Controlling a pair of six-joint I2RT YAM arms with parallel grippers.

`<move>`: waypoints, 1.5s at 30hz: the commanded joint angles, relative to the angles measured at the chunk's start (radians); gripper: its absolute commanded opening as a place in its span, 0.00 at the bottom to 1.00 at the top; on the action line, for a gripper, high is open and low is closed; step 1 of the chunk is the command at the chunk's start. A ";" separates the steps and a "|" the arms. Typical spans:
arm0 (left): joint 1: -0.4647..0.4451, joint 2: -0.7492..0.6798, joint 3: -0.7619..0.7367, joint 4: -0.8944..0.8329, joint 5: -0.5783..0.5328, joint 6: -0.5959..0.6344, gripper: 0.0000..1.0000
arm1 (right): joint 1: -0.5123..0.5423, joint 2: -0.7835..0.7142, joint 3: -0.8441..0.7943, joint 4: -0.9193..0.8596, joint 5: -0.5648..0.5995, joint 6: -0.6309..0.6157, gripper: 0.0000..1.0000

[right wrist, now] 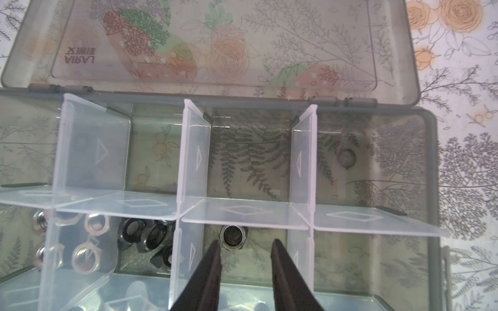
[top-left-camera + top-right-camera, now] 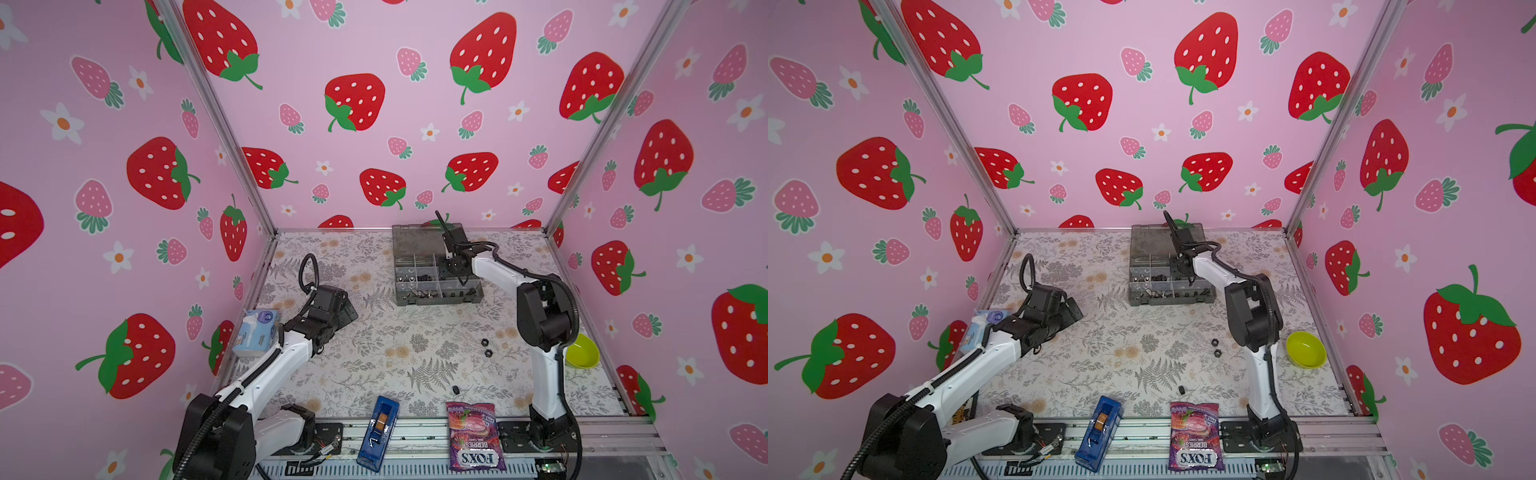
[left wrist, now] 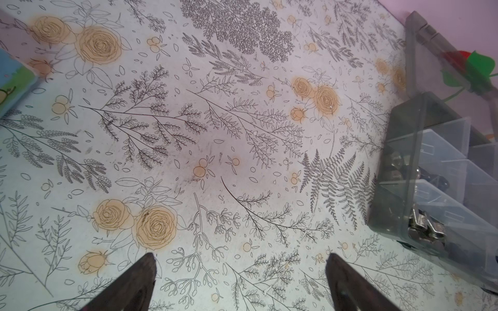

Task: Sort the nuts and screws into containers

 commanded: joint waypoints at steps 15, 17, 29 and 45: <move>0.007 -0.015 0.024 -0.013 -0.012 0.004 0.99 | 0.034 -0.331 -0.271 -0.020 0.029 0.084 0.38; 0.006 -0.012 0.025 -0.011 -0.009 0.005 0.99 | 0.035 -0.403 -0.356 -0.020 0.033 0.117 0.38; 0.006 0.011 0.028 0.001 0.009 0.008 0.99 | 0.035 -0.669 -0.728 -0.213 0.050 0.230 0.43; 0.006 0.018 0.021 0.007 0.022 -0.002 0.99 | 0.014 -0.630 -0.836 -0.199 -0.002 0.228 0.49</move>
